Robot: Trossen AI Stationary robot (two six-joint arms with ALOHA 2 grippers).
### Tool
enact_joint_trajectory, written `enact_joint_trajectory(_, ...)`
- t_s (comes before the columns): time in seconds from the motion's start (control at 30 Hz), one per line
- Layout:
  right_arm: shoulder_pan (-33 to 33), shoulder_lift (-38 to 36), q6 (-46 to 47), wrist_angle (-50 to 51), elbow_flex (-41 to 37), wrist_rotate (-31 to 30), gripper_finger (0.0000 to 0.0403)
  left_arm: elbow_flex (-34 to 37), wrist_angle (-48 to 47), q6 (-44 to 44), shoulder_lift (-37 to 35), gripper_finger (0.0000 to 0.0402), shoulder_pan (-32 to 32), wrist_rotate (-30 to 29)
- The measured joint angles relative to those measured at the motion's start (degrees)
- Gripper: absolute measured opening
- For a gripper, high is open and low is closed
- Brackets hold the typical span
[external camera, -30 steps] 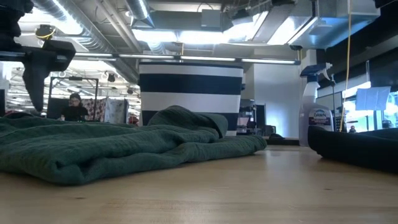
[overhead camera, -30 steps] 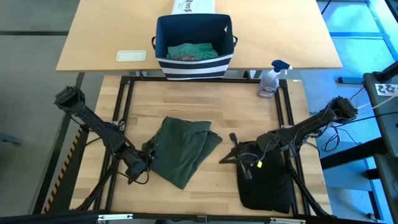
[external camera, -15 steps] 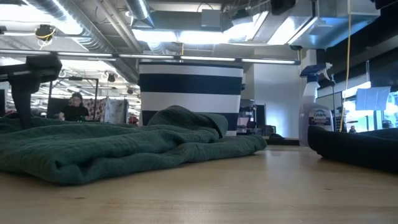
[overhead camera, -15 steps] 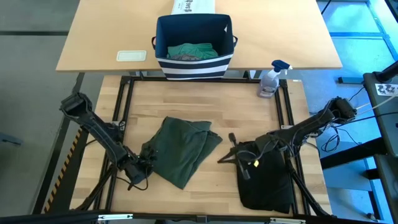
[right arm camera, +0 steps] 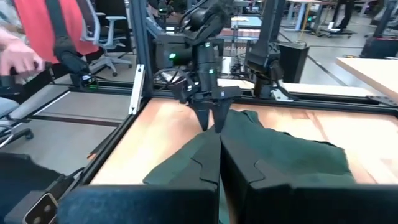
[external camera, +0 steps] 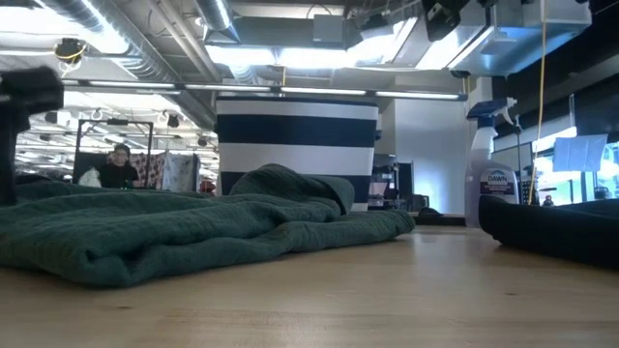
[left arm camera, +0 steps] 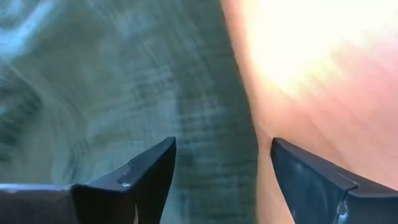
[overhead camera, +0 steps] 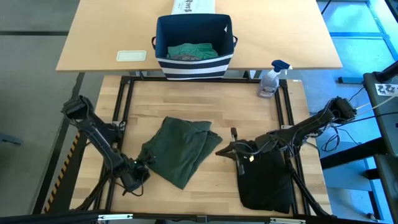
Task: Fold Laundry from Bin
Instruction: Stack the folded green polo shirt on top of the folded black shirt
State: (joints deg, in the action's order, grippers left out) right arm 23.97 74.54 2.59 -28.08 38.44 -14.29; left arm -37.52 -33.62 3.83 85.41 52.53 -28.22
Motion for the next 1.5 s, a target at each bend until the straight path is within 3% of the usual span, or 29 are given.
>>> enact_joint_trajectory(0.17,0.0,0.0,0.0,0.04,0.0,-1.24,0.0005,-0.48,-0.63,1.52,4.09,0.026,1.38,-2.54)
enact_joint_trajectory(0.37,0.0,-0.02,-0.04,0.2,-0.02,-1.65,0.0005,0.21,-3.62,3.88,5.38,0.0259,1.49,-13.94)
enact_joint_trajectory(0.53,0.04,0.82,-1.34,0.28,0.2,-2.36,0.0005,0.15,-3.39,3.04,6.07,0.0259,-0.33,-15.55)
enact_joint_trajectory(0.67,0.44,7.4,-5.09,2.03,3.48,-4.23,0.0005,0.11,-2.49,1.31,6.29,0.0257,-1.3,-15.61)
enact_joint_trajectory(0.8,0.42,15.49,-11.42,6.61,10.33,-5.29,0.0005,0.11,-1.31,-1.21,6.33,0.0224,-1.15,-15.59)
enact_joint_trajectory(0.97,0.44,22.29,-16.29,14.53,19.44,-5.7,0.0014,0.13,-0.2,0.58,6.35,0.0125,-0.52,-15.4)
enact_joint_trajectory(1.13,0.44,26.69,-16.87,22.01,28.08,-3.92,0.008,0.07,0.45,2.08,6.32,0.0016,-0.4,-15.4)
enact_joint_trajectory(1.37,0.44,34.02,-17.32,26.28,36.07,-0.05,0.0232,-1.23,0.68,2.02,6.1,0.0006,-0.69,-17.13)
enact_joint_trajectory(1.5,0.51,38.63,-20.01,26.69,37.51,1.76,0.0294,-2.64,0.61,1.82,6.0,0.0005,-1.05,-17.54)
